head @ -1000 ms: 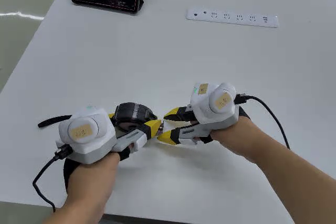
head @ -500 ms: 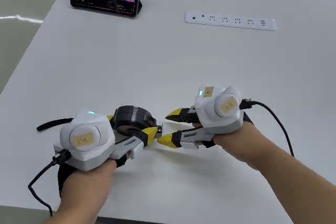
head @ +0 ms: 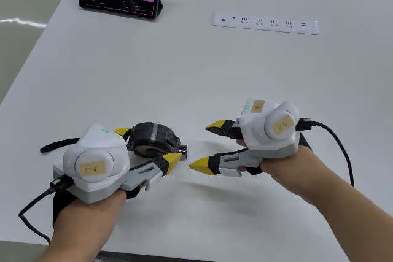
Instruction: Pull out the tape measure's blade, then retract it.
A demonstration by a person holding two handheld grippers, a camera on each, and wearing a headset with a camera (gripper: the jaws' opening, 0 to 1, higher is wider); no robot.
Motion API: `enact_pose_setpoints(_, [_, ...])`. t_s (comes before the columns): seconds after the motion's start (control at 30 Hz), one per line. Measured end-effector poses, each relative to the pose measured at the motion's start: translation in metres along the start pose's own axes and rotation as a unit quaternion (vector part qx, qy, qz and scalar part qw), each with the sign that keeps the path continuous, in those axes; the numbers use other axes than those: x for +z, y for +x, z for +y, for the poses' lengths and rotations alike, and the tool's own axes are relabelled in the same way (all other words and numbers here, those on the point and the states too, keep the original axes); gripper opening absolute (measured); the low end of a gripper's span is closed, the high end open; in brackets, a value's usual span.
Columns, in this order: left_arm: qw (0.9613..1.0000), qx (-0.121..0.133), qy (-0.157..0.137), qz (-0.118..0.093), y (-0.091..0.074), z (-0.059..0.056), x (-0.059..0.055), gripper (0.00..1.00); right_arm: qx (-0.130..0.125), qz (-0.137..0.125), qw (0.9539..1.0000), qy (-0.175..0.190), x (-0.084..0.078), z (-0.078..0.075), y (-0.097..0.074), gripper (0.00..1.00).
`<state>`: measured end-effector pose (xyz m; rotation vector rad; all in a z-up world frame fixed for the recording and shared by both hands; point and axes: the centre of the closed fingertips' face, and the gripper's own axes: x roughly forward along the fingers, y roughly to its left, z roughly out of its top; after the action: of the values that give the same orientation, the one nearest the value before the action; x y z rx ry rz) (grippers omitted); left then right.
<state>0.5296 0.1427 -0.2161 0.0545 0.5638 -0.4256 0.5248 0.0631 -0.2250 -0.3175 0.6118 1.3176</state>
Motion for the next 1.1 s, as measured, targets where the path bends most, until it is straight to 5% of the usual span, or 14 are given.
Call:
enact_pose_setpoints(0.37, [0.9987,-0.031,0.040,0.008,-0.013,-0.008,0.006,0.64,-0.020,-0.009,0.9998,0.001,0.003,0.003,-0.027,0.58])
enact_pose_setpoints(0.57, [0.9980,-0.051,0.037,0.003,-0.017,-0.011,0.010,0.69,-0.025,-0.006,0.9997,-0.004,0.000,0.005,-0.041,0.59])
enact_pose_setpoints(1.1, [0.9966,-0.052,0.058,0.026,-0.033,0.005,0.006,0.78,-0.051,-0.003,0.9987,0.008,-0.019,0.006,-0.073,0.67])
